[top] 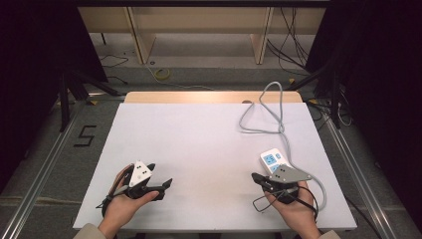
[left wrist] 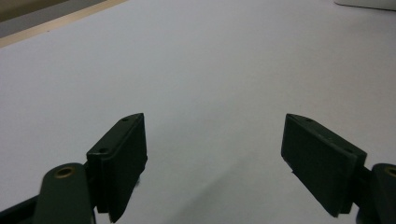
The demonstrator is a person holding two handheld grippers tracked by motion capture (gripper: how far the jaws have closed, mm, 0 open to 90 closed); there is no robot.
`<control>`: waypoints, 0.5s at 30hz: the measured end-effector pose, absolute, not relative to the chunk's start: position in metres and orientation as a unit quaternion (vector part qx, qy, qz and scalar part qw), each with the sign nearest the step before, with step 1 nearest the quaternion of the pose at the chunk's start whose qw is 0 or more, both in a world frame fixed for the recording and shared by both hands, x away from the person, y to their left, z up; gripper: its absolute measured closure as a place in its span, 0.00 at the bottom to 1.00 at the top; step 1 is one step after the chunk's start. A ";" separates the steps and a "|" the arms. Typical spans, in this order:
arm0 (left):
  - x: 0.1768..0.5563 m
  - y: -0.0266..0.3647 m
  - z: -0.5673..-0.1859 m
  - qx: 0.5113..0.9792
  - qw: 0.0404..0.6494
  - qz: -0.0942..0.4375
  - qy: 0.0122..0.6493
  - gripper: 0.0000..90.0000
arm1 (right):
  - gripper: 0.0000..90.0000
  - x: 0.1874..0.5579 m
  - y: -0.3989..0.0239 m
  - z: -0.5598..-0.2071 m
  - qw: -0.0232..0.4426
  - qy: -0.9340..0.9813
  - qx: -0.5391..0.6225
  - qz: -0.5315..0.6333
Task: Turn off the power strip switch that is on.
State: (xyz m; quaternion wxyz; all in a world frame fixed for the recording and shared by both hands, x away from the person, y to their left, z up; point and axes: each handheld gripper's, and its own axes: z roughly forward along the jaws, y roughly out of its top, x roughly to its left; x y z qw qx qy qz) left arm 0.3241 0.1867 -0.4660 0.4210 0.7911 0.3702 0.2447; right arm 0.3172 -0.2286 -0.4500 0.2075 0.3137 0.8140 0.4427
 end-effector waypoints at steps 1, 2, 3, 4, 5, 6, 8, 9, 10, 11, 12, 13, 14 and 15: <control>0.324 0.187 -0.466 0.791 0.421 0.245 0.370 0.25 | 1.00 0.317 -0.229 -0.450 0.208 0.814 0.314 0.443; 0.324 0.187 -0.466 0.791 0.421 0.245 0.370 0.25 | 1.00 0.317 -0.229 -0.450 0.208 0.813 0.316 0.442; 0.324 0.187 -0.466 0.791 0.421 0.245 0.371 0.25 | 1.00 0.317 -0.229 -0.450 0.208 0.813 0.316 0.442; 0.324 0.187 -0.466 0.791 0.421 0.245 0.371 0.25 | 1.00 0.317 -0.229 -0.450 0.207 0.814 0.317 0.442; 0.324 0.187 -0.466 0.791 0.420 0.245 0.371 0.25 | 1.00 0.317 -0.229 -0.450 0.207 0.814 0.317 0.442; 0.324 0.187 -0.466 0.791 0.419 0.245 0.371 0.25 | 1.00 0.318 -0.230 -0.450 0.209 0.813 0.317 0.441; 0.324 0.187 -0.466 0.791 0.420 0.245 0.372 0.25 | 1.00 0.317 -0.231 -0.449 0.209 0.813 0.320 0.439; 0.324 0.187 -0.466 0.791 0.420 0.245 0.372 0.25 | 1.00 0.318 -0.231 -0.449 0.210 0.813 0.321 0.439; 0.324 0.187 -0.466 0.791 0.419 0.245 0.372 0.25 | 1.00 0.318 -0.232 -0.449 0.210 0.812 0.322 0.439; 0.324 0.187 -0.466 0.791 0.420 0.245 0.372 0.25 | 1.00 0.318 -0.233 -0.449 0.210 0.812 0.323 0.438; 0.324 0.187 -0.466 0.791 0.420 0.245 0.372 0.25 | 1.00 0.318 -0.233 -0.449 0.211 0.812 0.324 0.438; 0.324 0.187 -0.466 0.791 0.420 0.245 0.372 0.25 | 1.00 0.318 -0.234 -0.449 0.212 0.811 0.325 0.438; 0.324 0.187 -0.466 0.791 0.419 0.245 0.372 0.25 | 1.00 0.318 -0.234 -0.449 0.212 0.811 0.327 0.437; 0.324 0.187 -0.466 0.791 0.419 0.245 0.372 0.25 | 1.00 0.318 -0.235 -0.449 0.212 0.810 0.329 0.437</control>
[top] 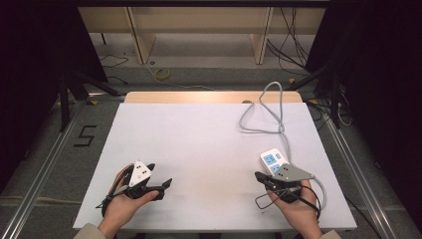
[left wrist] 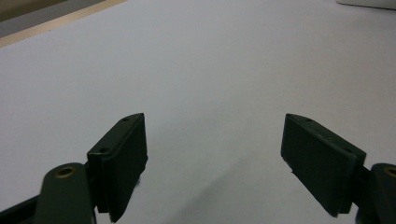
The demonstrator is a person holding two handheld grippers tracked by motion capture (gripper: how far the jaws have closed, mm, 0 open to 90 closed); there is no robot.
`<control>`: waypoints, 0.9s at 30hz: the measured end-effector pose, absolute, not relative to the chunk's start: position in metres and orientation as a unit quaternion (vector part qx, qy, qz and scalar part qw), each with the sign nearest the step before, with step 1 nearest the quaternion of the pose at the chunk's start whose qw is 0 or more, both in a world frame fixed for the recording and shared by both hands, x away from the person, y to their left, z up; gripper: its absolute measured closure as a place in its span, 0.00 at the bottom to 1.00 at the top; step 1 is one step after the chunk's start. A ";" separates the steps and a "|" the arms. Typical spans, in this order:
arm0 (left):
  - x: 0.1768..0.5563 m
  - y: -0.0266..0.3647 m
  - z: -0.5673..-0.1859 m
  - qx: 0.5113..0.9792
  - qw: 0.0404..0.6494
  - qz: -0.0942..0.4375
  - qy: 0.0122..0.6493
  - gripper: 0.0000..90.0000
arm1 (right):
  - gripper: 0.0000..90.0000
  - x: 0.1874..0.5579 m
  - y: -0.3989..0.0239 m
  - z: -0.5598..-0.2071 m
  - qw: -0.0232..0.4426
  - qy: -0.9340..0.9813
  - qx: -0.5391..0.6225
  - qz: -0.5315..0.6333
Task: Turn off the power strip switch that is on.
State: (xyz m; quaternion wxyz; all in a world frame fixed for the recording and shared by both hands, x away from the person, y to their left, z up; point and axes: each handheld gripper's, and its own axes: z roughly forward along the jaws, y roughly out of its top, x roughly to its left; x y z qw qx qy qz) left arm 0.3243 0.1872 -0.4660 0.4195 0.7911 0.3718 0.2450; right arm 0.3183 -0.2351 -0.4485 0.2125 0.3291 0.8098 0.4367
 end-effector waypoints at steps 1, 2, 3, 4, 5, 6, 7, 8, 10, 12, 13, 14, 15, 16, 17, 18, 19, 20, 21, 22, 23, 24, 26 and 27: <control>0.324 0.187 -0.466 0.791 0.419 0.245 0.372 0.25 | 1.00 0.319 -0.236 -0.448 0.213 0.810 0.329 0.436; 0.324 0.187 -0.466 0.791 0.419 0.245 0.372 0.25 | 1.00 0.319 -0.237 -0.448 0.214 0.810 0.331 0.435; 0.324 0.187 -0.466 0.791 0.420 0.245 0.372 0.25 | 1.00 0.319 -0.238 -0.448 0.215 0.809 0.332 0.434; 0.324 0.187 -0.466 0.791 0.419 0.245 0.372 0.25 | 1.00 0.319 -0.238 -0.448 0.217 0.809 0.332 0.434; 0.324 0.187 -0.466 0.791 0.419 0.245 0.372 0.25 | 1.00 0.319 -0.239 -0.448 0.217 0.808 0.334 0.433; 0.324 0.187 -0.466 0.791 0.419 0.245 0.372 0.25 | 1.00 0.319 -0.239 -0.448 0.217 0.808 0.334 0.433; 0.324 0.187 -0.466 0.791 0.419 0.245 0.372 0.25 | 1.00 0.320 -0.241 -0.447 0.217 0.807 0.338 0.432; 0.324 0.187 -0.466 0.791 0.420 0.245 0.372 0.25 | 1.00 0.320 -0.242 -0.447 0.219 0.807 0.339 0.432; 0.324 0.187 -0.466 0.791 0.420 0.245 0.372 0.25 | 1.00 0.320 -0.242 -0.447 0.218 0.806 0.341 0.431; 0.324 0.187 -0.466 0.791 0.420 0.245 0.372 0.25 | 1.00 0.320 -0.244 -0.447 0.218 0.806 0.344 0.429; 0.324 0.187 -0.466 0.791 0.420 0.245 0.372 0.25 | 1.00 0.320 -0.245 -0.447 0.219 0.806 0.346 0.428; 0.324 0.187 -0.466 0.791 0.420 0.245 0.372 0.25 | 1.00 0.320 -0.245 -0.447 0.219 0.806 0.346 0.427; 0.324 0.187 -0.466 0.791 0.420 0.245 0.372 0.25 | 1.00 0.320 -0.245 -0.446 0.219 0.806 0.348 0.426; 0.324 0.187 -0.466 0.791 0.420 0.245 0.372 0.25 | 1.00 0.321 -0.246 -0.446 0.220 0.806 0.348 0.425; 0.324 0.187 -0.466 0.791 0.420 0.245 0.372 0.25 | 1.00 0.321 -0.247 -0.446 0.221 0.806 0.350 0.424; 0.324 0.187 -0.466 0.791 0.420 0.245 0.372 0.25 | 1.00 0.321 -0.247 -0.446 0.222 0.805 0.351 0.424; 0.324 0.187 -0.466 0.791 0.420 0.245 0.372 0.25 | 1.00 0.321 -0.248 -0.446 0.222 0.804 0.354 0.423; 0.324 0.187 -0.466 0.791 0.420 0.245 0.372 0.25 | 1.00 0.321 -0.248 -0.446 0.222 0.804 0.354 0.423; 0.324 0.187 -0.466 0.791 0.420 0.245 0.372 0.25 | 1.00 0.321 -0.248 -0.446 0.223 0.804 0.355 0.422; 0.324 0.187 -0.466 0.791 0.420 0.245 0.372 0.25 | 1.00 0.321 -0.250 -0.446 0.223 0.804 0.358 0.420; 0.324 0.187 -0.466 0.791 0.420 0.245 0.372 0.25 | 1.00 0.321 -0.250 -0.445 0.223 0.804 0.360 0.418; 0.325 0.187 -0.466 0.791 0.420 0.245 0.372 0.25 | 1.00 0.321 -0.251 -0.445 0.223 0.804 0.362 0.416; 0.325 0.187 -0.466 0.791 0.420 0.245 0.372 0.25 | 1.00 0.321 -0.252 -0.445 0.223 0.803 0.363 0.416; 0.325 0.187 -0.466 0.791 0.420 0.245 0.372 0.25 | 1.00 0.322 -0.253 -0.445 0.224 0.802 0.366 0.415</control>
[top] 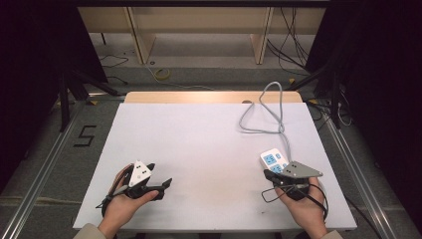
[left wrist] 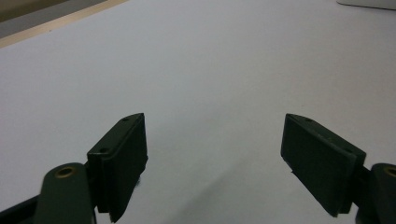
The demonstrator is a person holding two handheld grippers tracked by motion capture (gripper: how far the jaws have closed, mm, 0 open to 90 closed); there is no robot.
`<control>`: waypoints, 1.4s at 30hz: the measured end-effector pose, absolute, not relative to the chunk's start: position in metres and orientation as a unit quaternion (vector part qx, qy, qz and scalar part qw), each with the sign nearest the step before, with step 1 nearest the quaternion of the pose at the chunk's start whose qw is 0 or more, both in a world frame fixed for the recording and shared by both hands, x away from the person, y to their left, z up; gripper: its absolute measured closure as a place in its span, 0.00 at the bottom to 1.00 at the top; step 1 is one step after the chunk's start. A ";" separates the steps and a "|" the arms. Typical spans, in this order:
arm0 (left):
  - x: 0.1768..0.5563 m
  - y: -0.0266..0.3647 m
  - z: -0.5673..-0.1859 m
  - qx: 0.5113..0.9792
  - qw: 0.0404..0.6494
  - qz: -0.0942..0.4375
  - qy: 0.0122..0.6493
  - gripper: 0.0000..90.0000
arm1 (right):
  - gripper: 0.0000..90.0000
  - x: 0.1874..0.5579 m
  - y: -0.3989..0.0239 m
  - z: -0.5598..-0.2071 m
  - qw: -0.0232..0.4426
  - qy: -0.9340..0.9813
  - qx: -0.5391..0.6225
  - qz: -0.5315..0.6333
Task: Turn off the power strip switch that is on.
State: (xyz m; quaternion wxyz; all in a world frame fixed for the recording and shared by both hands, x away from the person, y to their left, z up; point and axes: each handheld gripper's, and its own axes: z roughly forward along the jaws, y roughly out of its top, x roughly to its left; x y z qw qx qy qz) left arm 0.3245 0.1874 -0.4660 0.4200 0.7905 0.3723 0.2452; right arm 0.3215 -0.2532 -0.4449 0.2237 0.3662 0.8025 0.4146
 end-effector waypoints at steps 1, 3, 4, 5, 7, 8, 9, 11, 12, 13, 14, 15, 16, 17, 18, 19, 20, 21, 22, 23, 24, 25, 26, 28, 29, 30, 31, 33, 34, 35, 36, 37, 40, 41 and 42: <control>0.325 0.187 -0.466 0.791 0.420 0.245 0.372 0.25 | 1.00 0.322 -0.254 -0.445 0.225 0.802 0.367 0.415; 0.324 0.187 -0.466 0.791 0.420 0.245 0.372 0.25 | 1.00 0.322 -0.254 -0.445 0.225 0.802 0.368 0.414; 0.324 0.187 -0.466 0.791 0.420 0.245 0.372 0.25 | 1.00 0.322 -0.255 -0.445 0.225 0.802 0.369 0.412; 0.324 0.187 -0.466 0.791 0.420 0.245 0.372 0.25 | 1.00 0.322 -0.256 -0.445 0.225 0.801 0.372 0.411; 0.324 0.187 -0.466 0.791 0.420 0.246 0.372 0.25 | 1.00 0.322 -0.256 -0.445 0.226 0.801 0.372 0.410; 0.325 0.187 -0.466 0.791 0.420 0.245 0.372 0.25 | 1.00 0.322 -0.257 -0.445 0.226 0.801 0.374 0.409; 0.325 0.188 -0.466 0.791 0.420 0.245 0.372 0.25 | 1.00 0.322 -0.258 -0.444 0.226 0.800 0.376 0.409; 0.325 0.188 -0.466 0.791 0.419 0.246 0.372 0.25 | 1.00 0.323 -0.259 -0.444 0.227 0.800 0.377 0.407; 0.325 0.188 -0.466 0.791 0.419 0.246 0.372 0.25 | 1.00 0.323 -0.260 -0.444 0.226 0.800 0.380 0.406; 0.325 0.188 -0.466 0.791 0.419 0.246 0.372 0.25 | 1.00 0.323 -0.261 -0.444 0.226 0.800 0.382 0.404; 0.325 0.188 -0.466 0.791 0.419 0.246 0.372 0.25 | 1.00 0.323 -0.261 -0.444 0.227 0.800 0.383 0.403; 0.325 0.188 -0.466 0.791 0.419 0.246 0.372 0.25 | 1.00 0.324 -0.262 -0.444 0.227 0.800 0.383 0.402; 0.325 0.188 -0.466 0.791 0.419 0.246 0.372 0.25 | 1.00 0.324 -0.262 -0.444 0.227 0.800 0.383 0.402; 0.325 0.188 -0.466 0.791 0.419 0.247 0.372 0.25 | 1.00 0.324 -0.262 -0.444 0.228 0.799 0.385 0.402; 0.325 0.188 -0.466 0.791 0.419 0.246 0.372 0.25 | 1.00 0.324 -0.264 -0.444 0.228 0.800 0.385 0.399; 0.325 0.188 -0.466 0.791 0.419 0.247 0.372 0.25 | 1.00 0.324 -0.264 -0.443 0.228 0.800 0.386 0.398; 0.325 0.188 -0.466 0.791 0.419 0.247 0.372 0.25 | 1.00 0.324 -0.264 -0.443 0.229 0.800 0.387 0.398; 0.325 0.188 -0.466 0.791 0.419 0.247 0.372 0.25 | 1.00 0.324 -0.265 -0.443 0.228 0.800 0.388 0.397; 0.325 0.188 -0.466 0.791 0.418 0.247 0.372 0.25 | 1.00 0.324 -0.265 -0.443 0.228 0.800 0.389 0.396; 0.325 0.188 -0.466 0.791 0.418 0.247 0.372 0.25 | 1.00 0.324 -0.265 -0.443 0.228 0.800 0.389 0.396; 0.325 0.188 -0.466 0.791 0.419 0.247 0.372 0.25 | 1.00 0.324 -0.266 -0.443 0.229 0.799 0.390 0.395; 0.325 0.188 -0.466 0.791 0.418 0.247 0.372 0.25 | 1.00 0.324 -0.266 -0.443 0.229 0.799 0.390 0.395; 0.325 0.188 -0.466 0.791 0.419 0.247 0.372 0.25 | 1.00 0.324 -0.266 -0.443 0.229 0.799 0.390 0.395; 0.325 0.188 -0.466 0.791 0.419 0.247 0.372 0.25 | 1.00 0.324 -0.267 -0.443 0.229 0.799 0.393 0.392; 0.325 0.188 -0.466 0.791 0.419 0.247 0.372 0.25 | 1.00 0.325 -0.267 -0.443 0.229 0.800 0.393 0.391; 0.325 0.188 -0.466 0.791 0.419 0.247 0.372 0.25 | 1.00 0.325 -0.268 -0.442 0.229 0.800 0.395 0.388; 0.325 0.188 -0.466 0.791 0.419 0.247 0.372 0.25 | 1.00 0.325 -0.268 -0.442 0.229 0.800 0.395 0.388; 0.325 0.188 -0.466 0.791 0.419 0.247 0.372 0.25 | 1.00 0.325 -0.269 -0.442 0.229 0.800 0.397 0.386; 0.325 0.188 -0.466 0.791 0.419 0.247 0.372 0.25 | 1.00 0.325 -0.269 -0.442 0.228 0.801 0.400 0.383; 0.325 0.188 -0.466 0.791 0.419 0.247 0.372 0.25 | 1.00 0.326 -0.270 -0.442 0.229 0.801 0.400 0.382; 0.325 0.188 -0.466 0.791 0.418 0.247 0.372 0.25 | 1.00 0.326 -0.270 -0.442 0.229 0.801 0.402 0.381; 0.325 0.188 -0.466 0.791 0.419 0.247 0.372 0.25 | 1.00 0.326 -0.270 -0.442 0.229 0.801 0.402 0.381; 0.325 0.188 -0.466 0.791 0.418 0.247 0.372 0.25 | 1.00 0.326 -0.271 -0.442 0.229 0.801 0.406 0.375; 0.325 0.188 -0.466 0.791 0.418 0.247 0.372 0.25 | 1.00 0.327 -0.272 -0.441 0.229 0.801 0.409 0.373; 0.325 0.188 -0.466 0.791 0.418 0.247 0.372 0.25 | 1.00 0.327 -0.272 -0.441 0.229 0.801 0.409 0.373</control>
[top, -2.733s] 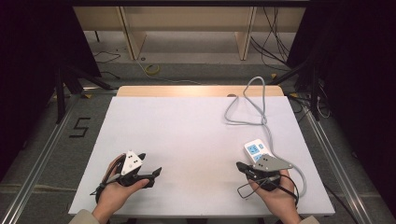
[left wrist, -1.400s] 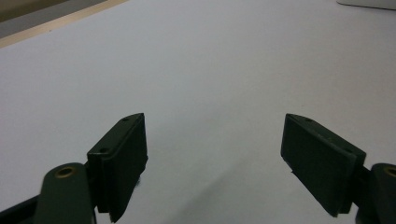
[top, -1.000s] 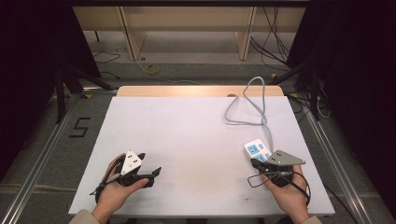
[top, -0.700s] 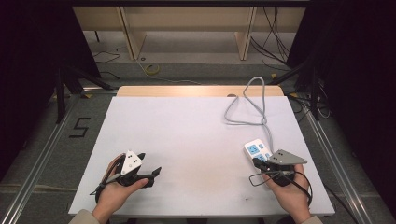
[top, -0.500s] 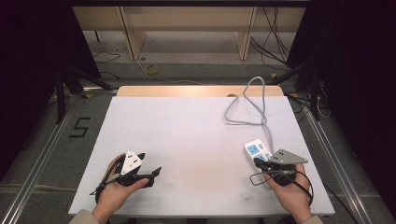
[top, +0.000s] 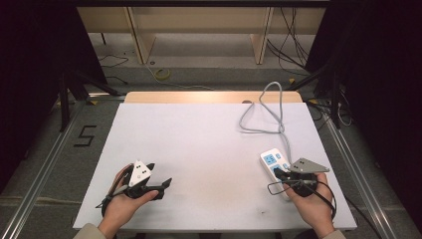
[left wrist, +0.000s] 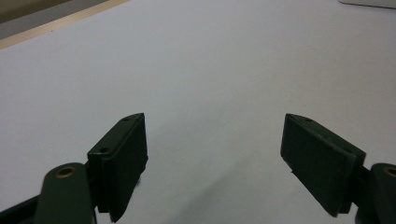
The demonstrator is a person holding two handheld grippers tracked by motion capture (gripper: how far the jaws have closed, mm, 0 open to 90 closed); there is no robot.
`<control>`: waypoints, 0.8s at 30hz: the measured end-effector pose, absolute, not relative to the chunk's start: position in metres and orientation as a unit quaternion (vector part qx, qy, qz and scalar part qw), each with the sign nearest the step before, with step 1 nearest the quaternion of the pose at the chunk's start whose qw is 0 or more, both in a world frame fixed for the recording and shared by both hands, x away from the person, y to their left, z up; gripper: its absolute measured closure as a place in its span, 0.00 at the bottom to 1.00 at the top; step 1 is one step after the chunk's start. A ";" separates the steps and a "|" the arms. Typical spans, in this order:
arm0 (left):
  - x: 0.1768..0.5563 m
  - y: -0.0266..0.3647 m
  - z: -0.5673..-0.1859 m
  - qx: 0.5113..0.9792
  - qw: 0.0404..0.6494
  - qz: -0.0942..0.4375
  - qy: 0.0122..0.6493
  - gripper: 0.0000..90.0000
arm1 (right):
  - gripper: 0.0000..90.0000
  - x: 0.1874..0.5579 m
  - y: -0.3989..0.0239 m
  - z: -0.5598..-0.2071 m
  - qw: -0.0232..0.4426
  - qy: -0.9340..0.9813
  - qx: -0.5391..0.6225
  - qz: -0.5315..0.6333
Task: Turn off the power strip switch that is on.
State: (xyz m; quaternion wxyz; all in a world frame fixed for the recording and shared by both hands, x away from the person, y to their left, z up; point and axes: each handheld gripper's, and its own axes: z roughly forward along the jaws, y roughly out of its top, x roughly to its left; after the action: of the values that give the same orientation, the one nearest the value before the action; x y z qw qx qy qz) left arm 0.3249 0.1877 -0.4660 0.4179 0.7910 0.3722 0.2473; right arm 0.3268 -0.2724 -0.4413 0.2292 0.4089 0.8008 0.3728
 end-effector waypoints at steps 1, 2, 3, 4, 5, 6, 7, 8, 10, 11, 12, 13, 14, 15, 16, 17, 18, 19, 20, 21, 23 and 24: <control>0.325 0.188 -0.466 0.791 0.418 0.247 0.372 0.25 | 1.00 0.327 -0.273 -0.441 0.230 0.801 0.410 0.372; 0.325 0.188 -0.466 0.791 0.418 0.247 0.372 0.25 | 1.00 0.327 -0.273 -0.441 0.229 0.801 0.411 0.370; 0.325 0.188 -0.466 0.791 0.418 0.247 0.372 0.25 | 1.00 0.328 -0.274 -0.441 0.229 0.801 0.413 0.366; 0.325 0.188 -0.466 0.791 0.417 0.247 0.372 0.25 | 1.00 0.328 -0.274 -0.441 0.228 0.802 0.415 0.364; 0.325 0.188 -0.466 0.791 0.418 0.247 0.372 0.25 | 1.00 0.328 -0.274 -0.441 0.228 0.802 0.415 0.364; 0.325 0.188 -0.466 0.791 0.418 0.247 0.372 0.25 | 1.00 0.329 -0.274 -0.441 0.227 0.802 0.416 0.363; 0.325 0.188 -0.466 0.791 0.418 0.247 0.372 0.25 | 1.00 0.329 -0.275 -0.440 0.224 0.804 0.418 0.358; 0.325 0.187 -0.466 0.791 0.417 0.248 0.372 0.25 | 1.00 0.329 -0.275 -0.440 0.224 0.804 0.418 0.358; 0.325 0.188 -0.466 0.793 0.416 0.248 0.370 0.25 | 1.00 0.329 -0.275 -0.440 0.223 0.806 0.419 0.353; 0.325 0.187 -0.466 0.792 0.417 0.248 0.371 0.25 | 1.00 0.330 -0.276 -0.439 0.223 0.806 0.421 0.352; 0.325 0.187 -0.466 0.792 0.416 0.248 0.370 0.25 | 1.00 0.331 -0.277 -0.439 0.222 0.806 0.424 0.349; 0.325 0.187 -0.466 0.792 0.416 0.249 0.370 0.25 | 1.00 0.331 -0.277 -0.439 0.222 0.806 0.424 0.349; 0.325 0.187 -0.466 0.792 0.417 0.248 0.370 0.25 | 1.00 0.331 -0.278 -0.438 0.220 0.806 0.428 0.346; 0.325 0.187 -0.466 0.792 0.417 0.248 0.371 0.25 | 1.00 0.332 -0.279 -0.438 0.218 0.806 0.430 0.344; 0.325 0.187 -0.466 0.792 0.416 0.248 0.370 0.25 | 1.00 0.332 -0.279 -0.438 0.218 0.806 0.430 0.344; 0.325 0.187 -0.466 0.792 0.416 0.248 0.370 0.25 | 1.00 0.332 -0.279 -0.438 0.216 0.807 0.432 0.341; 0.325 0.187 -0.466 0.792 0.416 0.249 0.370 0.25 | 1.00 0.333 -0.280 -0.438 0.215 0.807 0.434 0.338; 0.325 0.187 -0.466 0.792 0.416 0.249 0.370 0.25 | 1.00 0.333 -0.281 -0.438 0.213 0.807 0.437 0.336; 0.325 0.187 -0.466 0.792 0.416 0.248 0.370 0.25 | 1.00 0.334 -0.283 -0.438 0.211 0.807 0.439 0.334; 0.325 0.187 -0.466 0.792 0.416 0.248 0.370 0.25 | 1.00 0.334 -0.283 -0.438 0.211 0.807 0.439 0.334; 0.325 0.187 -0.466 0.792 0.416 0.248 0.371 0.25 | 1.00 0.335 -0.284 -0.437 0.209 0.806 0.445 0.330; 0.325 0.187 -0.466 0.792 0.417 0.248 0.371 0.25 | 1.00 0.335 -0.285 -0.437 0.209 0.805 0.447 0.329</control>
State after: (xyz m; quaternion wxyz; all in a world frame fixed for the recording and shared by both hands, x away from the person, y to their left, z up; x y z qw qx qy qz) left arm 0.3252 0.1868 -0.4659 0.4165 0.7921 0.3708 0.2483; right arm 0.3354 -0.2847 -0.4365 0.2095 0.4466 0.8054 0.3286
